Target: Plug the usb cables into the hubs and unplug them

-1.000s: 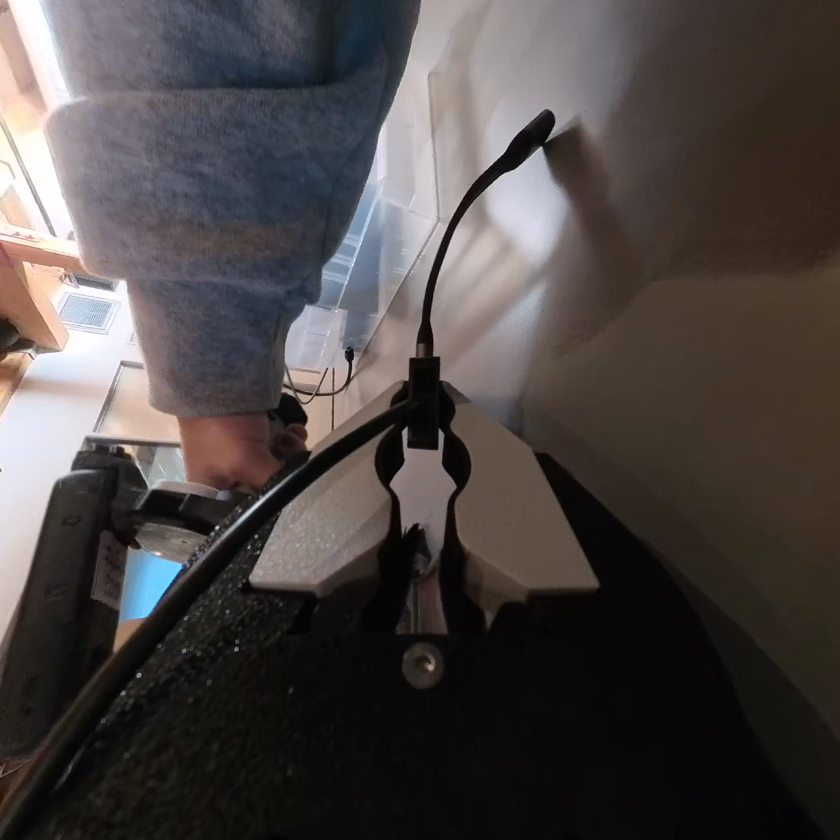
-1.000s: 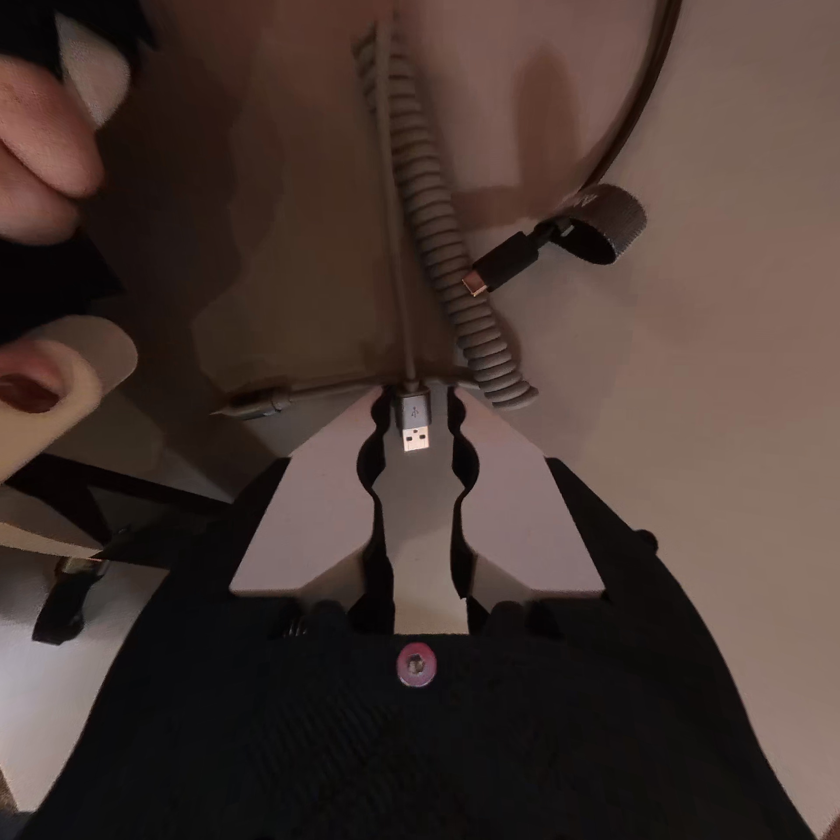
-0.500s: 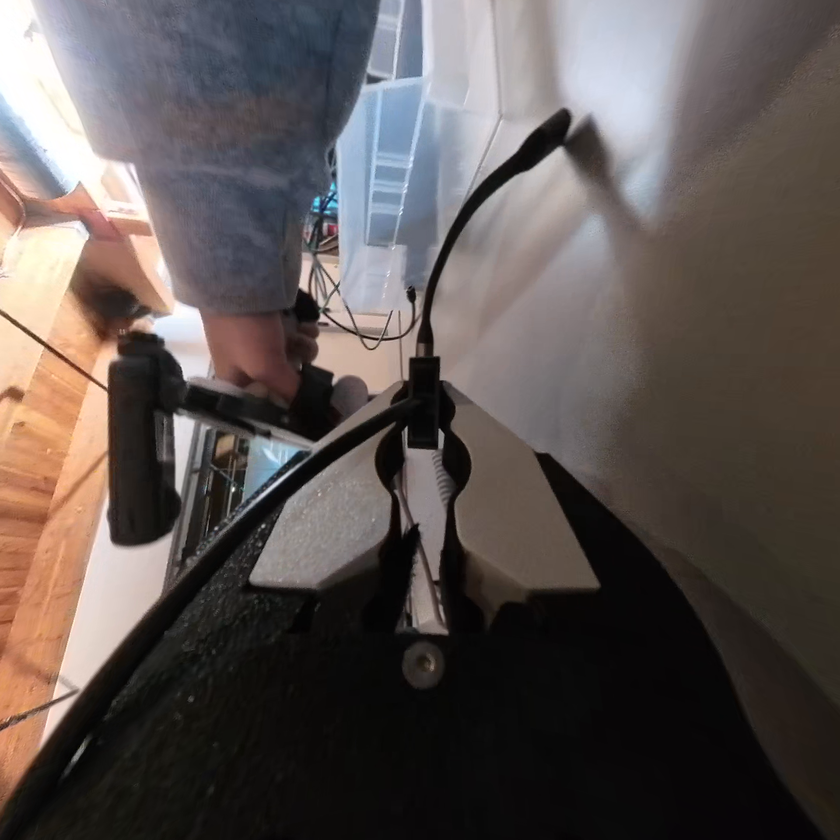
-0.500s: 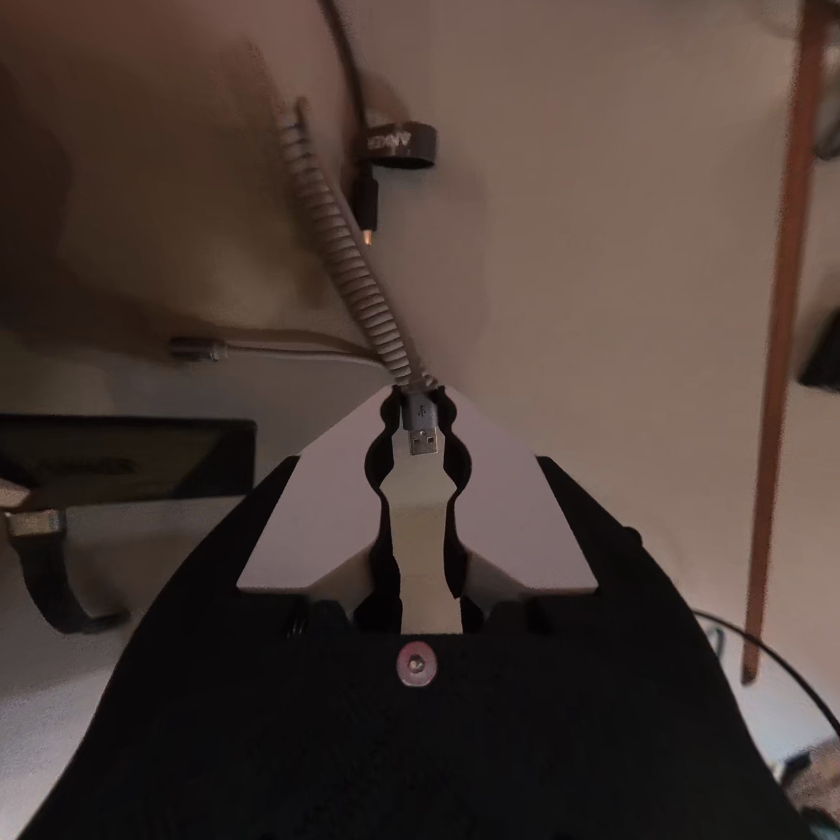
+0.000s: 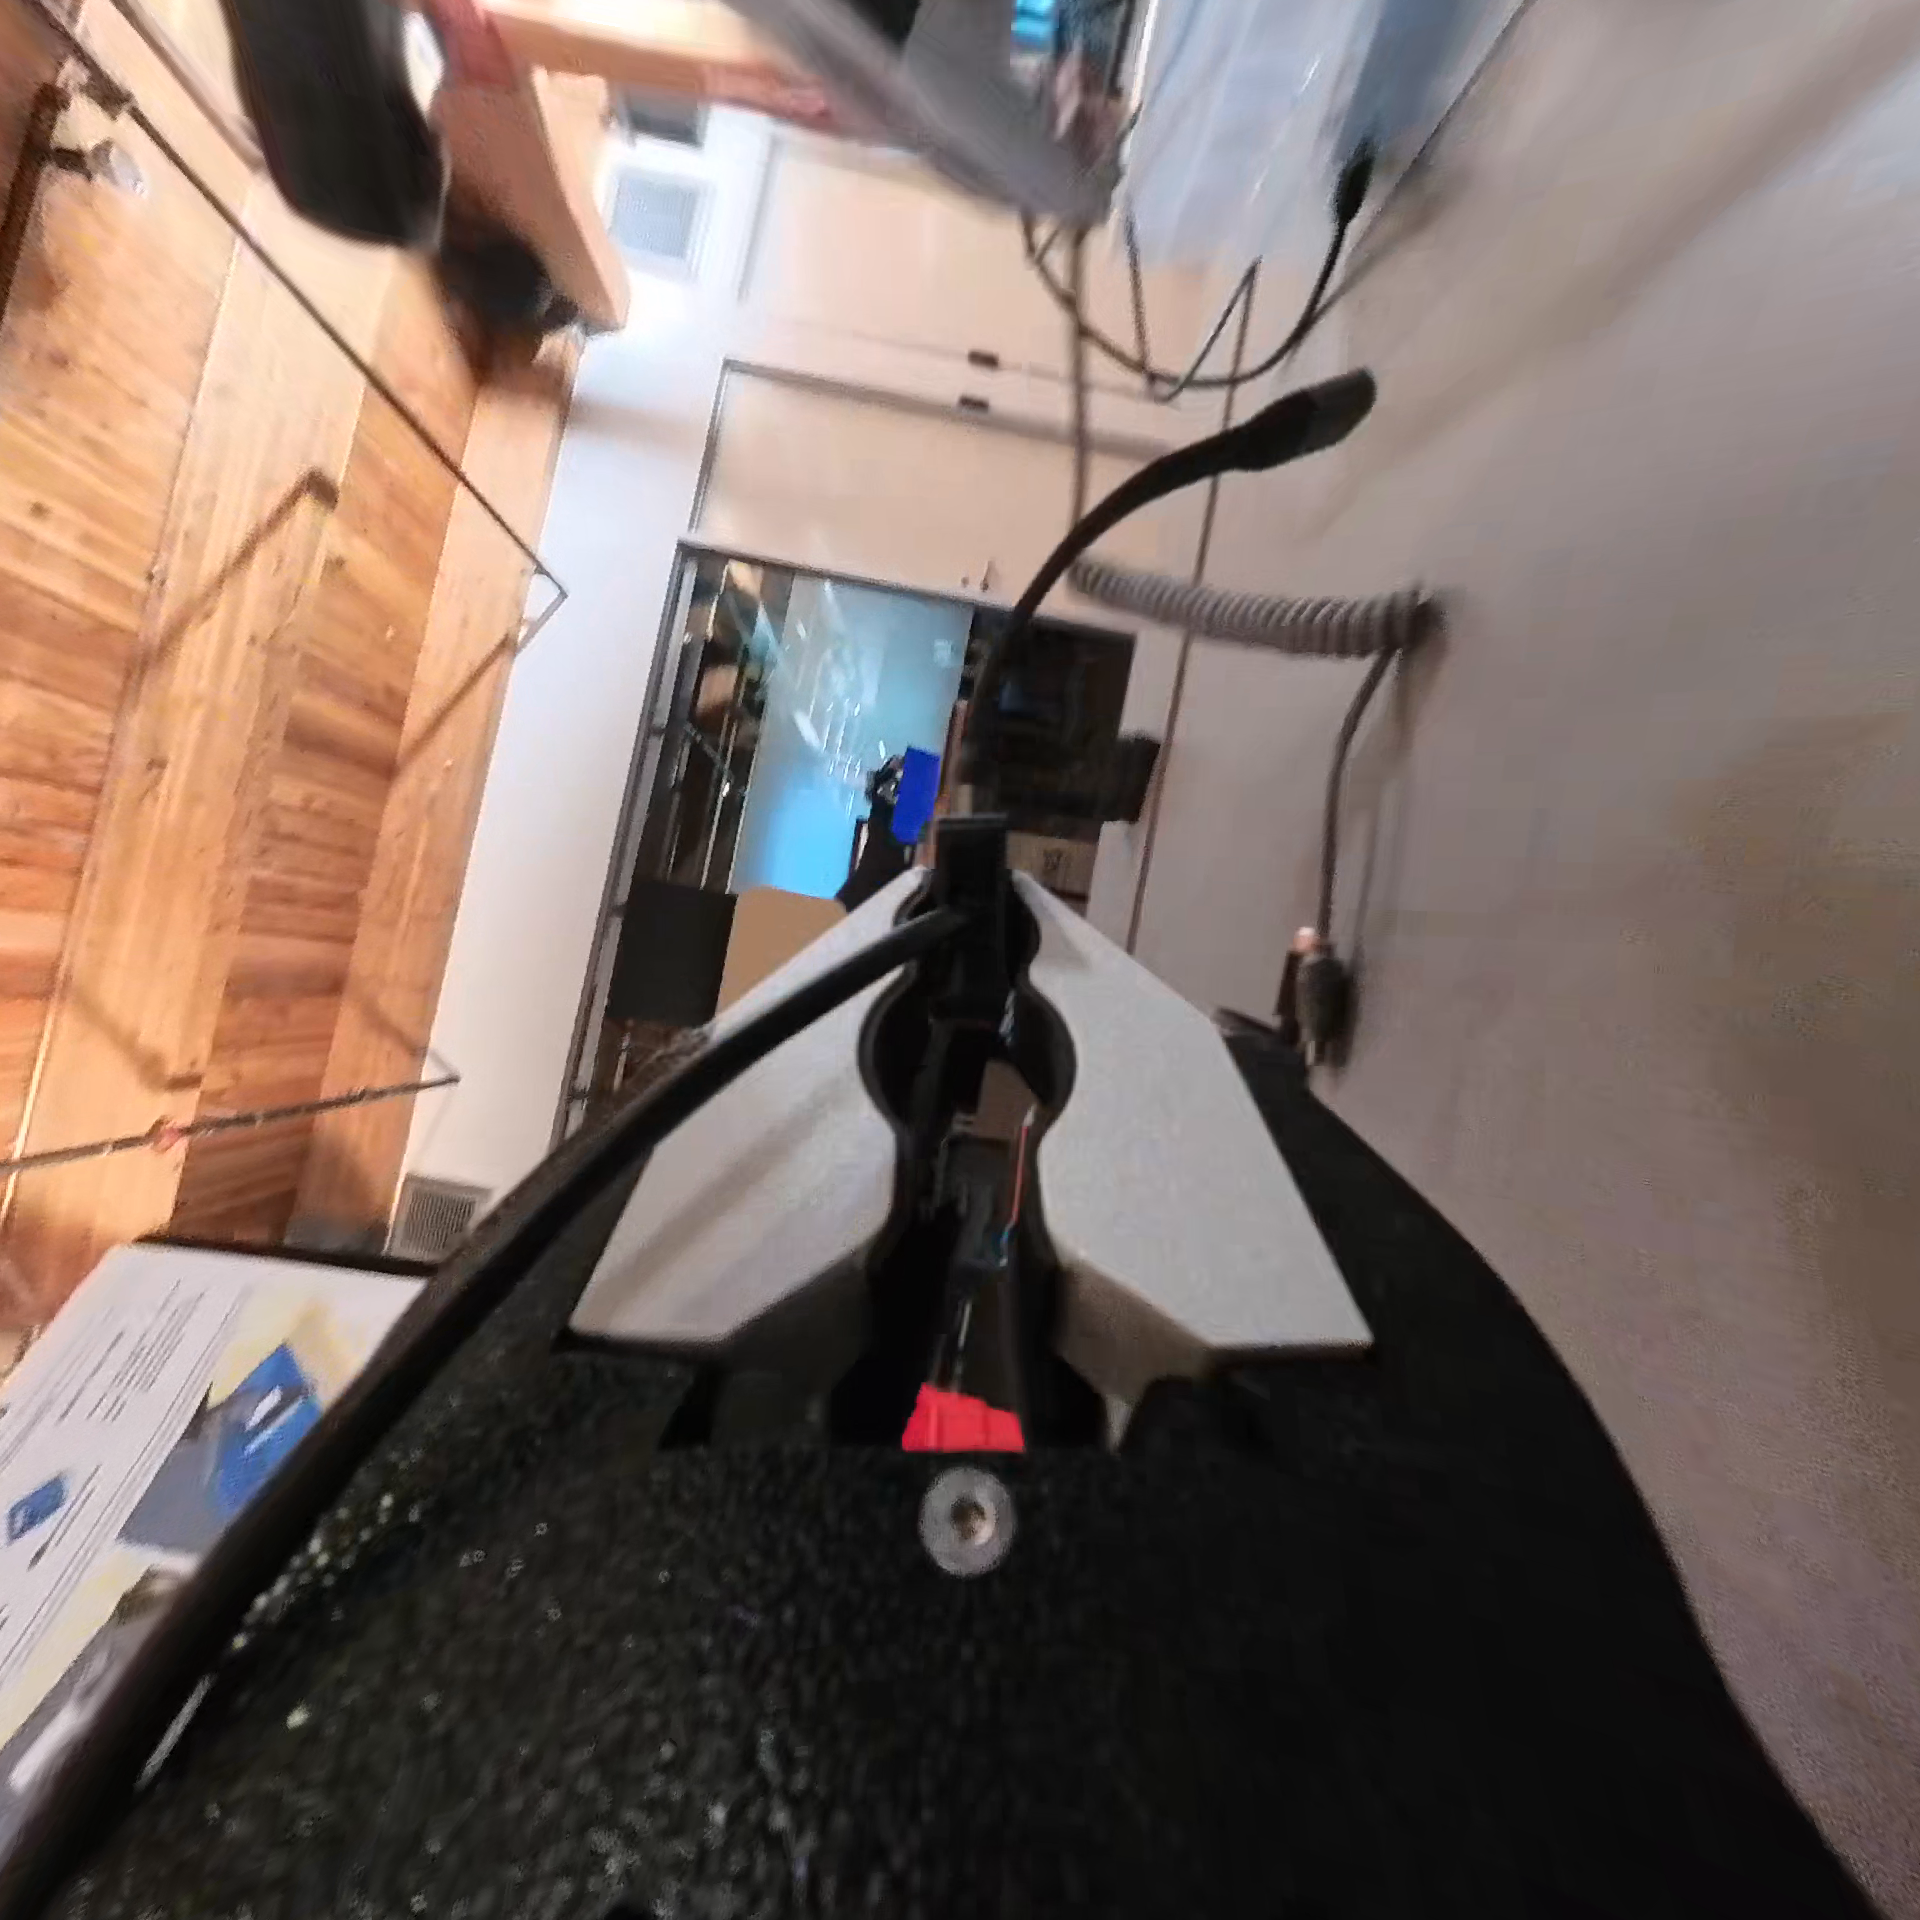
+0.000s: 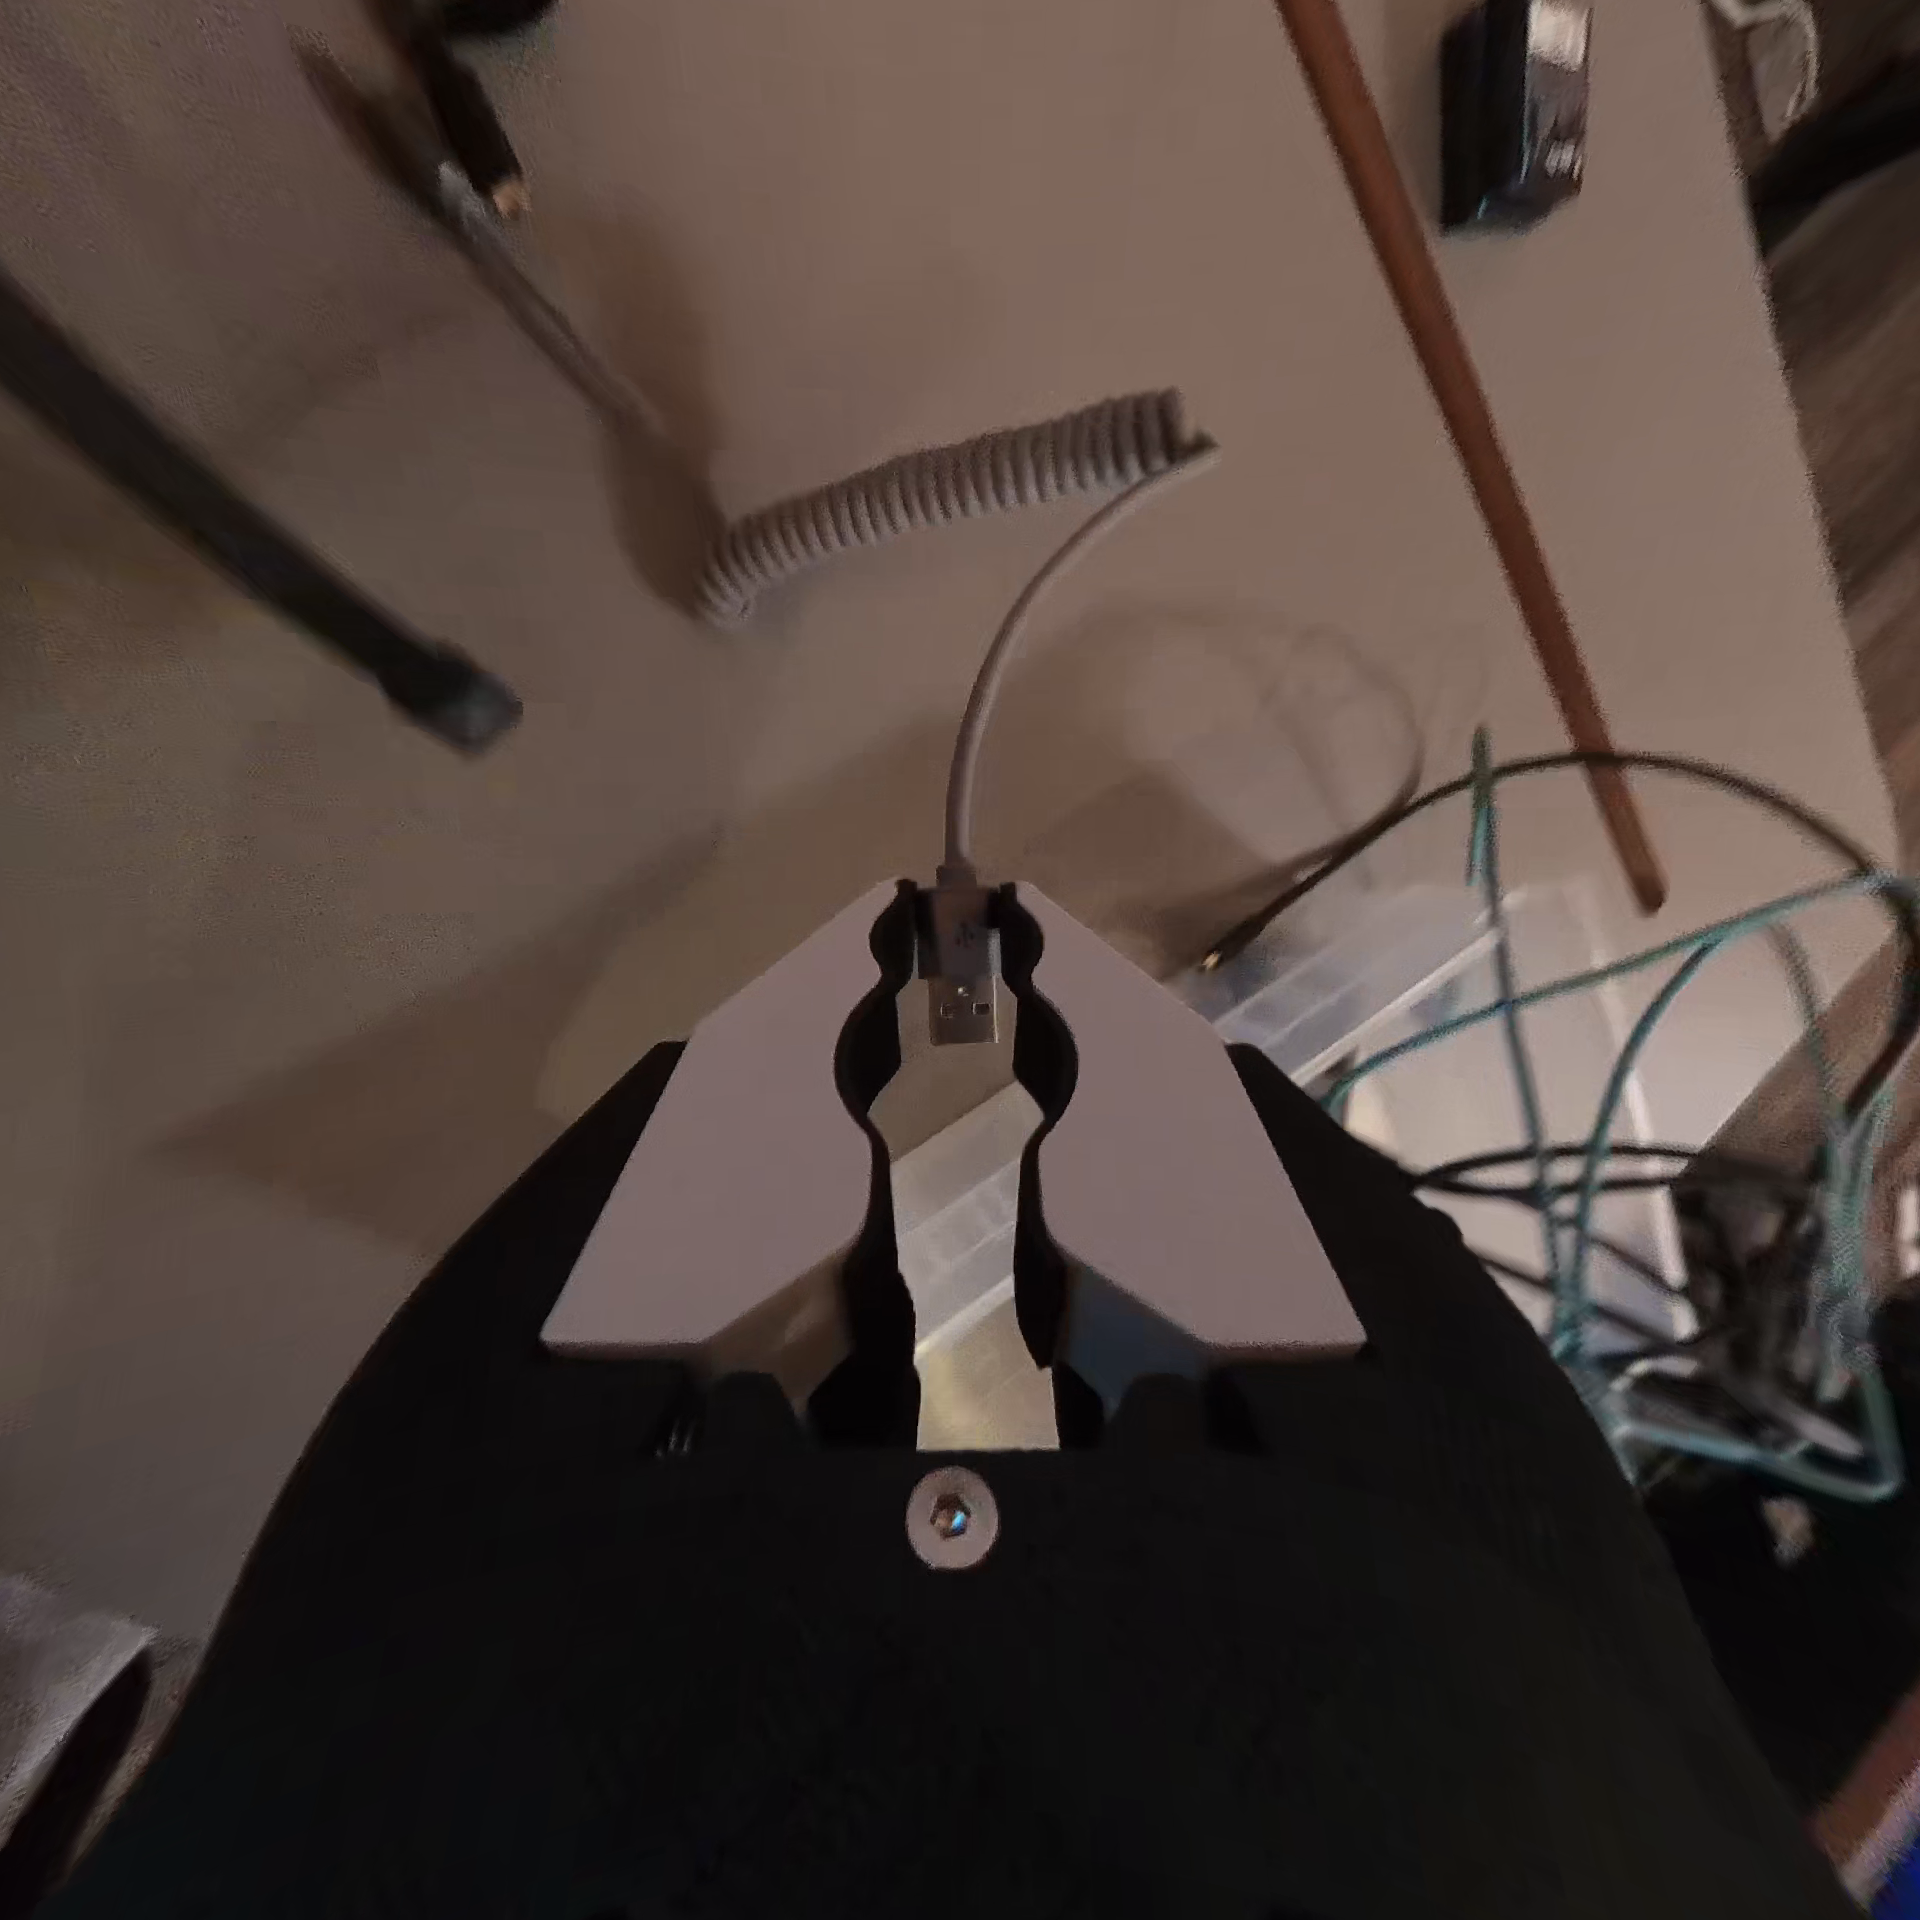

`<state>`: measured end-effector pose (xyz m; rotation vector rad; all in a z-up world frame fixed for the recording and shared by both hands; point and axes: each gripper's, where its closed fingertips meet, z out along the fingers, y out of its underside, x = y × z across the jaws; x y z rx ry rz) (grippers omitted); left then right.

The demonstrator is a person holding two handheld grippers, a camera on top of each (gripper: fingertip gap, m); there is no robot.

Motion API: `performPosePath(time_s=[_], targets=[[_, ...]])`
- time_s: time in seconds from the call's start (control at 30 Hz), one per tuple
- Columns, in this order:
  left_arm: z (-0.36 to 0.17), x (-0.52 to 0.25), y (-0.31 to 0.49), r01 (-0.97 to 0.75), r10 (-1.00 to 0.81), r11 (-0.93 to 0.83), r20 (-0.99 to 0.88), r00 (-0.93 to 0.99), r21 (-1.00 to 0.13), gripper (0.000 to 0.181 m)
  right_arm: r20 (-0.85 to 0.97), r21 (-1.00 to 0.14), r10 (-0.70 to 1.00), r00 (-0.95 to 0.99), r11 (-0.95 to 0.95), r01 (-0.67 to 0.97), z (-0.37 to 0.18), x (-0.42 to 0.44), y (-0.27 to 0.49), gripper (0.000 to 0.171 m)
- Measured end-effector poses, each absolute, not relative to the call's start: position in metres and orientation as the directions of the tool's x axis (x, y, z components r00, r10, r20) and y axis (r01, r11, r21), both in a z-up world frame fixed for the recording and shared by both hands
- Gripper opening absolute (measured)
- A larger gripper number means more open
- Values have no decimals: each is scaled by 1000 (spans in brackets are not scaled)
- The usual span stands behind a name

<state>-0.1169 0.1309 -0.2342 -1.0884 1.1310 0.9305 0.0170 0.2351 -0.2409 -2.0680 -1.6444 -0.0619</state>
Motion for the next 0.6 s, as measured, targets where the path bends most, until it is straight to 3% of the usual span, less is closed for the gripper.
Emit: performPosePath(time_s=[0.2,0.37,0.6], targets=[[-226,-152,141,-948,51,134,-954,296,-287,9,285,-339,895,343,-241,909,-278,46,176,14],[-237,-146,144,-955,10,147,-965,261,-257,10,285,-271,909,303,-227,935,-328,54,131,13],[-244,-136,142,-957,-31,178,-974,227,-228,9,149,-332,921,360,-297,895,-350,48,111,15]])
